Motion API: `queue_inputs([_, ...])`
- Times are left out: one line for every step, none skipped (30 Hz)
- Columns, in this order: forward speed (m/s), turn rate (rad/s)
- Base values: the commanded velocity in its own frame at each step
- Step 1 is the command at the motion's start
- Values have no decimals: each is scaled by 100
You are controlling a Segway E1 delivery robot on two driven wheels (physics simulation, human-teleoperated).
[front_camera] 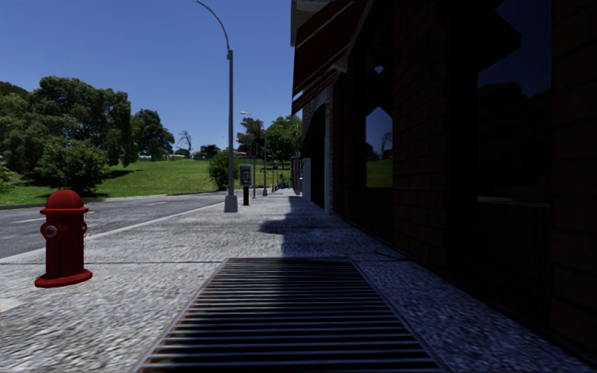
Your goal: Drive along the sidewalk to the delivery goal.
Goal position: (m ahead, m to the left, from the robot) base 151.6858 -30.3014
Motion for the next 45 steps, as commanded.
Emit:
queue_inputs([200, 18])
queue_inputs([200, 20])
queue_inputs([200, 21])
queue_inputs([200, 21])
queue_inputs([200, 21])
queue_inputs([200, 21])
queue_inputs([200, 22])
queue_inputs([200, 21])
queue_inputs([200, 21])
queue_inputs([200, 0])
queue_inputs([200, 0])
queue_inputs([200, 0])
queue_inputs([200, 0])
queue_inputs([200, 0])
queue_inputs([200, 0])
queue_inputs([200, 0])
queue_inputs([200, 0])
queue_inputs([200, 0])
queue_inputs([200, 0])
queue_inputs([200, 0])
queue_inputs([200, 0])
queue_inputs([200, 0])
queue_inputs([200, 5])
queue_inputs([200, 15])
queue_inputs([200, 20])
queue_inputs([200, 20])
queue_inputs([200, 22])
queue_inputs([200, 22])
queue_inputs([200, 22])
queue_inputs([200, 22])
queue_inputs([200, 22])
queue_inputs([200, 22])
queue_inputs([200, 22])
queue_inputs([200, 18])
queue_inputs([200, 18])
queue_inputs([200, 0])
queue_inputs([200, 0])
queue_inputs([200, 0])
queue_inputs([200, 0])
queue_inputs([200, 0])
queue_inputs([200, 0])
queue_inputs([200, 0])
queue_inputs([200, 0])
queue_inputs([200, 0])
queue_inputs([200, 0])
